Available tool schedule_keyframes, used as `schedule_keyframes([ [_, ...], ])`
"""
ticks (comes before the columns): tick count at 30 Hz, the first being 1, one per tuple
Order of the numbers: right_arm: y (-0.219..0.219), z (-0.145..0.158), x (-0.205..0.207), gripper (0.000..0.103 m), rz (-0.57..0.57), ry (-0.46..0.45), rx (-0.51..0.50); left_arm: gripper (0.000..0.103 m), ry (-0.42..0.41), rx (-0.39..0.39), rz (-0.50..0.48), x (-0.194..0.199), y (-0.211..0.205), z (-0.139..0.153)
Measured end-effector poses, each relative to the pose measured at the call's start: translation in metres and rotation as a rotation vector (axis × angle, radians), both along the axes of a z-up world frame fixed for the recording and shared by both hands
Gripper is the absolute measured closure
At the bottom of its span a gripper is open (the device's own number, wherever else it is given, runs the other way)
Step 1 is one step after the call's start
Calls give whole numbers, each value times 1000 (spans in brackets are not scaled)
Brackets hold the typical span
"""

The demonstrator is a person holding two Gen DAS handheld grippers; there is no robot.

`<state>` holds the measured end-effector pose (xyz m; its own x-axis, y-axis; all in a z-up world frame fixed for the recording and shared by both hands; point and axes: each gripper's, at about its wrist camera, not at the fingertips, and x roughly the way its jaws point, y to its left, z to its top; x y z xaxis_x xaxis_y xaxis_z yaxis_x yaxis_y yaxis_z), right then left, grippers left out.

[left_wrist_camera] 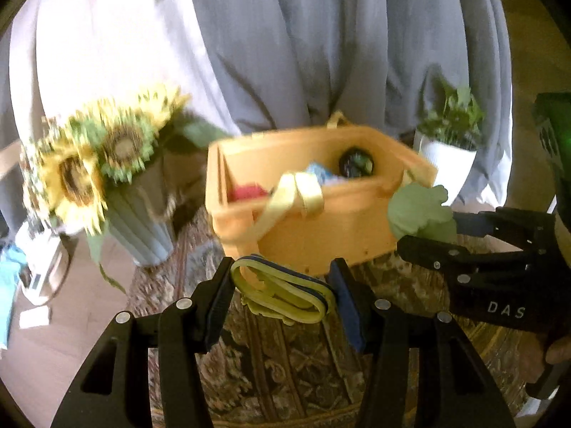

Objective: Organize soft objects
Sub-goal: 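Carry the loop with the left tool while the right tool carries the plush into the crate, releasing both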

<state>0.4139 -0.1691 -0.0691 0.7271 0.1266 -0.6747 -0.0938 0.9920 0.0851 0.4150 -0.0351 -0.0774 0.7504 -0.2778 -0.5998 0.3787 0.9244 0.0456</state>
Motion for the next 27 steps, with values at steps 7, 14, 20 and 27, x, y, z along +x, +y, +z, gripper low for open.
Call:
schedule_keyframes([
  [7,-5,31,2,45,-35,-101,5,49,-104,-19,2,4,-2,34],
  [14,-14,58,10,45,-77,-186,11,49,-172,-50,12,15,-6,59],
  [20,-18,73,25,45,-96,-221,19,49,-181,-85,14,36,-9,71],
  [27,-21,77,55,45,-110,-197,39,49,-200,-71,20,64,-14,78],
])
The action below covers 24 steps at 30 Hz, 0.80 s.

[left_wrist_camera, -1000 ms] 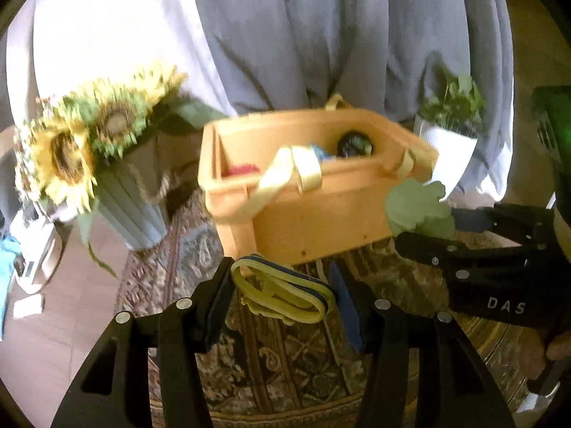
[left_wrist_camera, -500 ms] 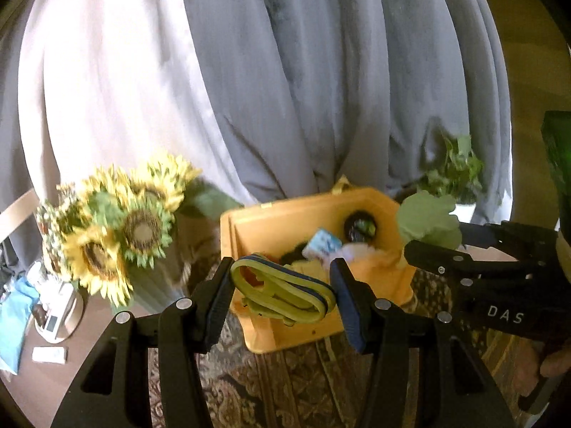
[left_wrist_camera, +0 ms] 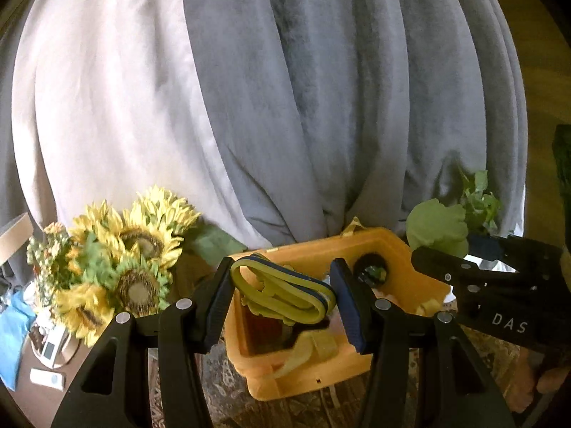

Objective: Organize soft objects
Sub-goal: 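Carry the loop with the left tool while the right tool carries the plush into the crate, releasing both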

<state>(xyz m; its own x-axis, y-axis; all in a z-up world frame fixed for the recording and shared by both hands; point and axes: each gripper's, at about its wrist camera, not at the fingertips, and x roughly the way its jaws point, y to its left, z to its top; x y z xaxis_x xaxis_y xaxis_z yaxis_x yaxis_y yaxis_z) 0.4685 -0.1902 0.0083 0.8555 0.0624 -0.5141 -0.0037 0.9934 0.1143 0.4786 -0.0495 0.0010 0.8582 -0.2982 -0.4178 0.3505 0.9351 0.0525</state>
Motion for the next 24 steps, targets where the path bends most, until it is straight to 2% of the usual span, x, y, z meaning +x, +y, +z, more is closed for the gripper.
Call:
schedule_keyframes([
  [8,-7,-14,36,45,-2,88,33,49,81,-2,-19,39,-13,-6],
  [17,-26,-46,71,44,-23,206,72,49,185,69,-24,79,-36,-28],
  [24,-35,-73,93,45,-32,301,68,49,282,109,-27,107,-46,-58],
])
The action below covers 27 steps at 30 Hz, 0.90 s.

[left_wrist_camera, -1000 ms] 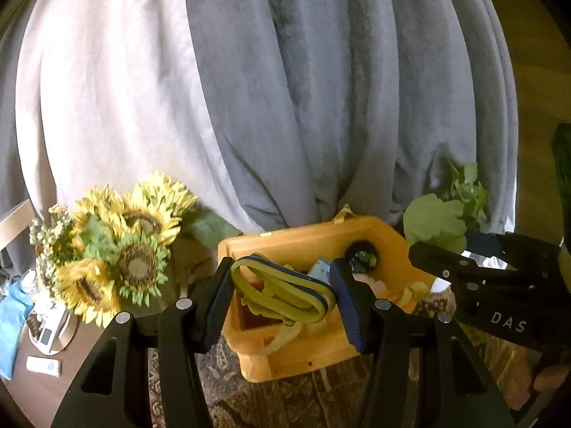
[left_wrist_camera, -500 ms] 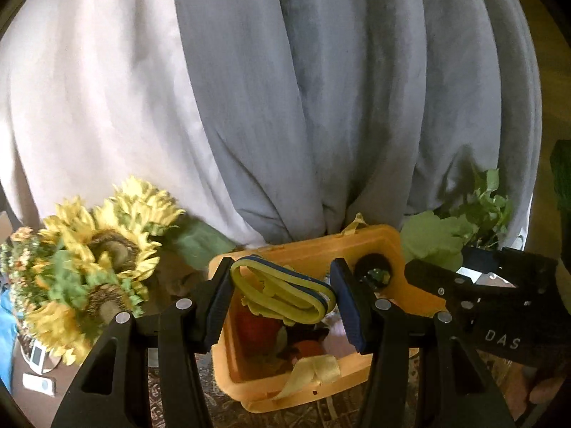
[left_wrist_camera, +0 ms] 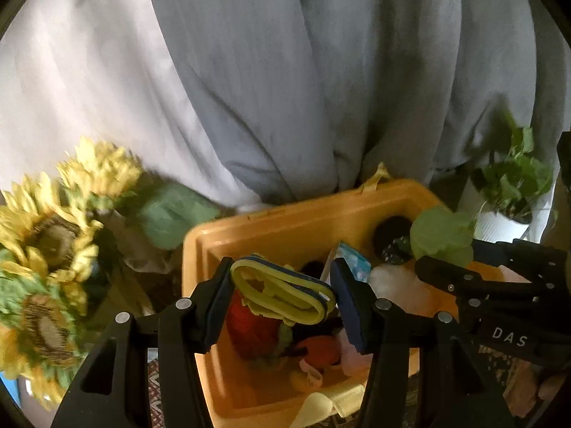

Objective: Organize soft objects

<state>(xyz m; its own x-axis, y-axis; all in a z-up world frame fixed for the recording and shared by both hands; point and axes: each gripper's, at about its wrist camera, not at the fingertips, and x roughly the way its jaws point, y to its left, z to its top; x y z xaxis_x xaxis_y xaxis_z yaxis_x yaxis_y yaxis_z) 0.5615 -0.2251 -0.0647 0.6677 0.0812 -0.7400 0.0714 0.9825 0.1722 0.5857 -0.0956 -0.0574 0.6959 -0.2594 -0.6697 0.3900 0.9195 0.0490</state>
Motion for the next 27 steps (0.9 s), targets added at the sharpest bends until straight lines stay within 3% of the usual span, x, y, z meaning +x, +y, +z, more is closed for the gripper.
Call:
schedule_keyframes([
  [8,-4,-22,14,43,13,83,2,46,109,21,4,21,-7,-31],
  [10,-4,-23,14,39,14,89,-4,29,125,30,10,22,-8,-35],
  [11,-5,-23,15,37,14,93,0,27,125,32,16,22,-8,-36],
  [16,-10,-18,12,36,-20,85,-10,20,94,35,36,14,-7,-28],
  [24,-2,22,-24,35,-82,-30,-98,6,7,25,127,-20,8,6],
  [27,6,41,-50,20,-116,-84,-143,0,-54,40,185,-47,19,22],
])
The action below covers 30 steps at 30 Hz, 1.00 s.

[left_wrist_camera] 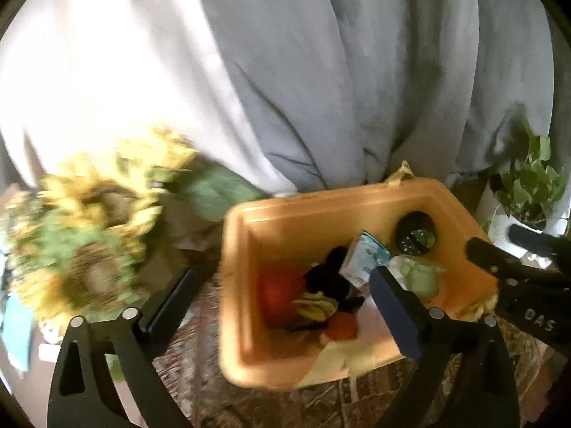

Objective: Organize soft objects

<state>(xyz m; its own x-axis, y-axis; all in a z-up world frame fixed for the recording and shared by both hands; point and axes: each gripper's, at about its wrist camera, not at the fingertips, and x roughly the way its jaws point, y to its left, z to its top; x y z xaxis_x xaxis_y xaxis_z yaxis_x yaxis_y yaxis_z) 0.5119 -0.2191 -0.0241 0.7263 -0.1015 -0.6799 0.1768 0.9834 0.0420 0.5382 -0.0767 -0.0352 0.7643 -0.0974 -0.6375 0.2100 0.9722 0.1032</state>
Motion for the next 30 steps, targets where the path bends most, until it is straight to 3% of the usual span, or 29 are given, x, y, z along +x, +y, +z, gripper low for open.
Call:
schedule_keyframes([
  [6,18,31,-58,13,-29,-111,-74,0,-105,8,54,-60,22,24],
  [16,46,61,-152,11,-89,-248,-38,0,-245,-39,22,-147,63,51],
  [22,65,73,-201,10,-111,-321,-69,0,-261,-61,-8,-182,74,58],
  [30,66,73,-251,8,-92,-339,-43,0,-305,-66,18,-238,76,65],
])
